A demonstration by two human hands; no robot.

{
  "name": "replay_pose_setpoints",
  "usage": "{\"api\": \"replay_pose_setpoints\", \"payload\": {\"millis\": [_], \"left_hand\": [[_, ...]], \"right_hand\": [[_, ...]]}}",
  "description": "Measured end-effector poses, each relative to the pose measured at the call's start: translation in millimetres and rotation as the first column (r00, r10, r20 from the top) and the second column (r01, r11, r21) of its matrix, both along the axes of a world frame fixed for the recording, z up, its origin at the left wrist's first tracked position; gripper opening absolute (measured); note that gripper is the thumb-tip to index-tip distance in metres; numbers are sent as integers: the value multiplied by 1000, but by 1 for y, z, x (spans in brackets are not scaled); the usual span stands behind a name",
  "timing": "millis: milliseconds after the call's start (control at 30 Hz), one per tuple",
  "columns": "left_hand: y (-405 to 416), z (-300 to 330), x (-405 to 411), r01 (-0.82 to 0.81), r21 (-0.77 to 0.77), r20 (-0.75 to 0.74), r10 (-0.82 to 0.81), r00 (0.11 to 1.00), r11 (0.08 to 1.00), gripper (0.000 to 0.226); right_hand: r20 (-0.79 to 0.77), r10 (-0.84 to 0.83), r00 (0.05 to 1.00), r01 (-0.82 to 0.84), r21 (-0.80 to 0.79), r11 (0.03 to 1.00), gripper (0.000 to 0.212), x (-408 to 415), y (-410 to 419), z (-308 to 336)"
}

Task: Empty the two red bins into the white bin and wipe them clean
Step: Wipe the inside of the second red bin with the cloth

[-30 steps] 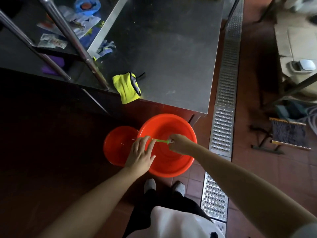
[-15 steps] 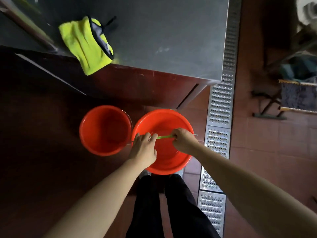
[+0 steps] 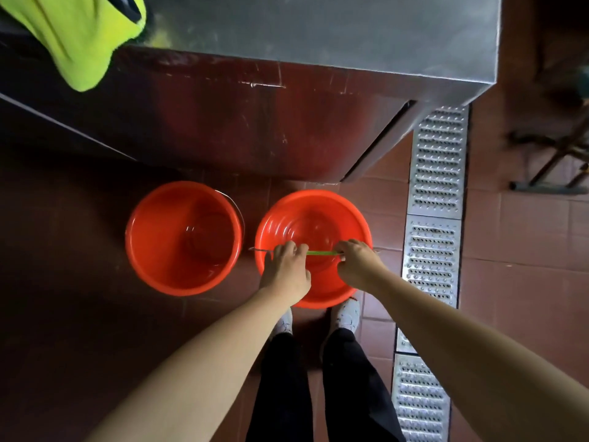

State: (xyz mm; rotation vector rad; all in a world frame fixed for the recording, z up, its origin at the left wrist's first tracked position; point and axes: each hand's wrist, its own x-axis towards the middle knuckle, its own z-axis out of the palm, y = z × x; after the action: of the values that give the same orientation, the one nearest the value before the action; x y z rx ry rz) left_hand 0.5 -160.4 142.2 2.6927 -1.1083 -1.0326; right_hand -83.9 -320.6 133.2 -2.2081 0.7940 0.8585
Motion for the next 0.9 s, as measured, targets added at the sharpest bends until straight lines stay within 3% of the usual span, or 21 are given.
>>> {"api": "replay_pose_setpoints", "payload": {"millis": [133,267,467,533,667,900], "left_hand": [[-13,-25,18,12,0,-6,-12,1000,1000,48],[-25,-38,27,20,-50,0,-20,1000,999,53],[-11,-41,9,13,-61,-18,-14,1000,998,48],[3,-46,-3,60,0,-83,-60,995,998,52],[36,-59,-25,253,261,-324,-162,932,932,73],[57,-53,-26,88,212,-88,-71,994,973,76]], "right_hand": [[26,-40,999,41,-44,998,59,13,-6,-26],[139,-148,979,158,-64,985,51,21,-19,-40],[122,-210,970,216,-39,976,34,2,-17,-39],[55,-205,977,206,-23,978,34,-12,-8,-41],[-247,-16,969,50,135,990,53,-42,15,-45],[-134,46,990,-34,88,996,74,-38,35,-31]]}}
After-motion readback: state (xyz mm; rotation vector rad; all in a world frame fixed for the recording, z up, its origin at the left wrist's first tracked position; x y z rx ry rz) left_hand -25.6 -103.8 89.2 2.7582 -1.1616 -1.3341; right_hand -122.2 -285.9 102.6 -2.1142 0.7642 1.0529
